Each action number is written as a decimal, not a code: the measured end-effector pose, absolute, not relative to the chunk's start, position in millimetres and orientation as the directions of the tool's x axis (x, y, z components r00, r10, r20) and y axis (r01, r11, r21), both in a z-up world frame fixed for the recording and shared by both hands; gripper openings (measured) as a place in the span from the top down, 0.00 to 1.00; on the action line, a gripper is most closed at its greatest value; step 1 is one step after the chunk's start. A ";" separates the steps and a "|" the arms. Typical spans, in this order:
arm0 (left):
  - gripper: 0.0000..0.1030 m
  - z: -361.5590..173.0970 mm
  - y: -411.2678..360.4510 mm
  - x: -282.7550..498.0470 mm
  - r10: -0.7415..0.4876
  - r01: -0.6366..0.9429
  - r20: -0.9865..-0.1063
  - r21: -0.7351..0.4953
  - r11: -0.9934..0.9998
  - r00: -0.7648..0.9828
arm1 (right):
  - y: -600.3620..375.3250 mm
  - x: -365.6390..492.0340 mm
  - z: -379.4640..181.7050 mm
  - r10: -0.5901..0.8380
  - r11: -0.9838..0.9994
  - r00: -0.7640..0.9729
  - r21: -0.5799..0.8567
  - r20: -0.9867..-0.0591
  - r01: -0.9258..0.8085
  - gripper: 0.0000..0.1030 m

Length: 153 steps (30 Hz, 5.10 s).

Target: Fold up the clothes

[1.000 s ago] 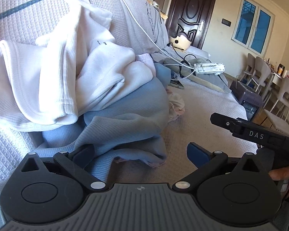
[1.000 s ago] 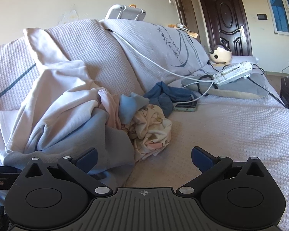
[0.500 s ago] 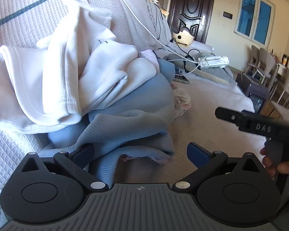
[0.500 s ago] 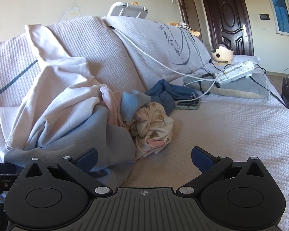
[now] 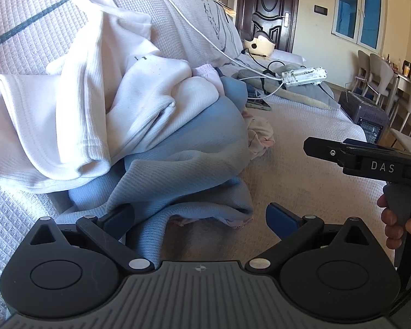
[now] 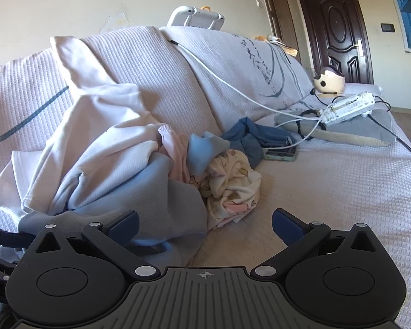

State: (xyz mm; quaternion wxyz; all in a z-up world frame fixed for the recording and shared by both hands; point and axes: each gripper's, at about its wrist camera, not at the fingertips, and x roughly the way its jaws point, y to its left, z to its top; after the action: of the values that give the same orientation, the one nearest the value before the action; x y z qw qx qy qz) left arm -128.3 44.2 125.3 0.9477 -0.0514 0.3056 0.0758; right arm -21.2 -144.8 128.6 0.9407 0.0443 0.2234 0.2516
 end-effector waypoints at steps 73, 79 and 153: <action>0.04 176.8 116.2 -94.2 0.484 -0.459 -0.471 0.177 0.871 0.737 | -121.8 -29.4 135.7 0.552 0.824 0.736 0.120 -0.393 -0.554 0.00; 0.90 170.5 121.3 -99.4 0.379 -0.405 -0.508 0.063 0.912 0.774 | -125.2 -25.1 133.1 0.551 0.828 0.736 0.143 -0.393 -0.543 0.00; 0.62 171.4 -22.5 -126.5 -0.133 0.242 -0.717 0.052 0.969 0.685 | -340.7 -42.1 199.7 0.102 0.994 0.764 0.033 -0.637 -0.106 0.64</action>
State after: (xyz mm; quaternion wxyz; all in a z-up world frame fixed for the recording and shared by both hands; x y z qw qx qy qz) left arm -126.5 -22.5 171.4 0.9150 0.0712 0.3836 -0.1026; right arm -42.1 -340.7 199.7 0.9391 -0.0022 0.3391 0.0554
